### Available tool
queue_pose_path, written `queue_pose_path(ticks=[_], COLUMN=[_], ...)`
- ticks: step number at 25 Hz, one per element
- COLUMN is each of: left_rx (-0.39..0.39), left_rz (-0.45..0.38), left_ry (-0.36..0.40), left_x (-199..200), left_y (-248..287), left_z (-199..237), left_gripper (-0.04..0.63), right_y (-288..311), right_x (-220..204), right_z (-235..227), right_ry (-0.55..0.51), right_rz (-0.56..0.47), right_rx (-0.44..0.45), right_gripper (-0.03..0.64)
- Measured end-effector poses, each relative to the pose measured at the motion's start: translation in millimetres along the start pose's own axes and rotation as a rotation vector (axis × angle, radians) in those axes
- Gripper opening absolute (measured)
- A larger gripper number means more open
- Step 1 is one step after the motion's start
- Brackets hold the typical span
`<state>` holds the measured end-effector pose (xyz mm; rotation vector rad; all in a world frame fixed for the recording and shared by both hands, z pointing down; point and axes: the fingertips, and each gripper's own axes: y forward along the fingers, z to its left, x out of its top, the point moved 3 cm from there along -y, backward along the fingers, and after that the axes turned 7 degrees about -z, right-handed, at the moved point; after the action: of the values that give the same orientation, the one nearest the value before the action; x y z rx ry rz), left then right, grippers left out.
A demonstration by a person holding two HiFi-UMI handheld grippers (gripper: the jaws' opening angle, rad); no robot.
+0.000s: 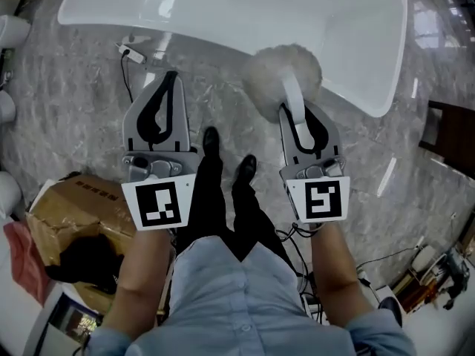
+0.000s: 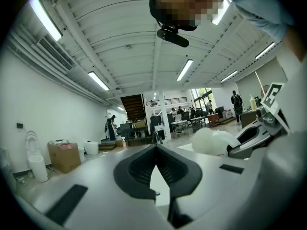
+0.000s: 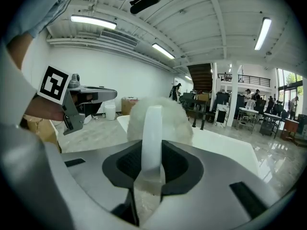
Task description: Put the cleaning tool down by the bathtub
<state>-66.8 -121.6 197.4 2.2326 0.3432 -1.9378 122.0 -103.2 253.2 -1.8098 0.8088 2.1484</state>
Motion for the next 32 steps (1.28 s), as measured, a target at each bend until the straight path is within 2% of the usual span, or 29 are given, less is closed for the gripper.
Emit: queue_pose_path(ticks=[12, 22, 32], left_rx=[-0.044, -0.101, -0.133], left_rz=[0.076, 0.068, 0.08], left_ry=[-0.02, -0.057, -0.029], left_x=[-112, -197, -279], left_y=[14, 19, 12], left_z=[-1, -5, -10], left_gripper=[0.015, 0.015, 0.015], right_y=[53, 82, 104], right_x=[-106, -201, -286], right_z=[31, 53, 67], right_ry=[0.018, -0.002, -0.018], right_rz=[0.091, 0.174, 0.227], right_rx=[0.095, 0.145, 0.187], right_gripper=[0.104, 0.106, 0.106])
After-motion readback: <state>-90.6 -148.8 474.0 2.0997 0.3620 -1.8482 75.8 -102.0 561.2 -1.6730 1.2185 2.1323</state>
